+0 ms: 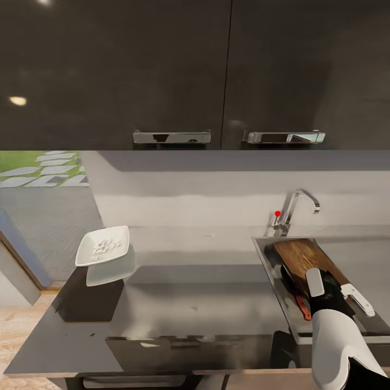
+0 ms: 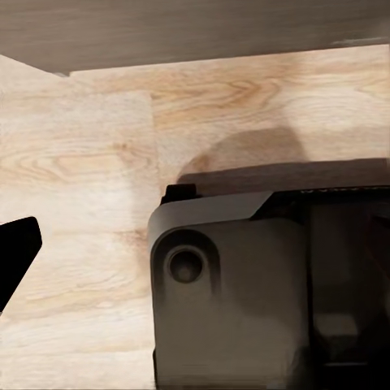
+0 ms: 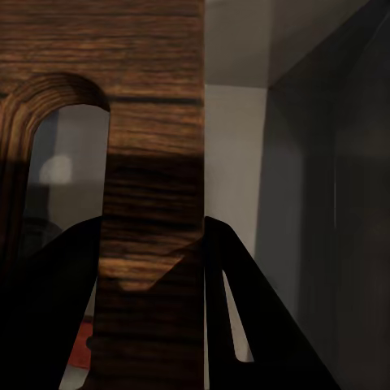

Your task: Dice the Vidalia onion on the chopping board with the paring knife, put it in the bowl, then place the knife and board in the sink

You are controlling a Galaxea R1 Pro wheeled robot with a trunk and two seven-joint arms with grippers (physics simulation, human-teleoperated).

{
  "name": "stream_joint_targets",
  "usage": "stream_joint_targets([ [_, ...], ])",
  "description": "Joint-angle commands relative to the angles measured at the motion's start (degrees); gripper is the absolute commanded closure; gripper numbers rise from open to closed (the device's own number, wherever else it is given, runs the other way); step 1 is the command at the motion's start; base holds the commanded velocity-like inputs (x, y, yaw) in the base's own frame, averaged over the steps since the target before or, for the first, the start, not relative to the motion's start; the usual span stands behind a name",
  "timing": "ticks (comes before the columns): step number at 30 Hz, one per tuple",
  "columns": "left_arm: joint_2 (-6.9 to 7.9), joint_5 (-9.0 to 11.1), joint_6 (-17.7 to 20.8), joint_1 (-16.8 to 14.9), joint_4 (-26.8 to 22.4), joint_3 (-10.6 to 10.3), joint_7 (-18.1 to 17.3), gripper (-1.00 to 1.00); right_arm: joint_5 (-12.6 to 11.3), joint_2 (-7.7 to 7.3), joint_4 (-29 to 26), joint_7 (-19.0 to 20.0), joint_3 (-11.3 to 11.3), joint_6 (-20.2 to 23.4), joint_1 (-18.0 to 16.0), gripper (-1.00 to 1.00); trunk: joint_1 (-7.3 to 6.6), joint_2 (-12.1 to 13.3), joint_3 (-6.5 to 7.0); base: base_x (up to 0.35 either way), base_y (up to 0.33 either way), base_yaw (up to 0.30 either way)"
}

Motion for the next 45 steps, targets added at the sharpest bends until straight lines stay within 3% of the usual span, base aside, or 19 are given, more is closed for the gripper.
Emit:
stream_joint_targets([
  [1,0.13,0.1,0.2,-0.1,0.3,-0.5,0.2,-1.00,-0.1,-0.02,-0.1,-0.2,0.0,0.5,0.0,1.00,0.04,-0.1,-0.13,0.000,0.000,0.000],
  [8,2.19,0.2,1.6,-0.1,0.3,-0.4,0.3,-1.00,-0.2,0.06,-0.1,0.0,0.0,0.6,0.0,1.00,0.04,-0.1,-0.13,0.000,0.000,0.000],
  [33,2.34,0.3,2.4,-0.1,0.3,-0.4,0.3,-1.00,-1.1,0.78,1.2,0.2,-0.1,0.5,0.0,1.00,0.04,-0.1,-0.13,0.008,0.000,0.000],
  [45,2.19,0.3,3.2,-0.1,0.3,-0.4,0.3,-1.00,-1.2,0.15,5.8,0.4,-0.3,-0.7,0.0,1.00,0.04,-0.1,-0.13,0.031,0.000,0.000],
])
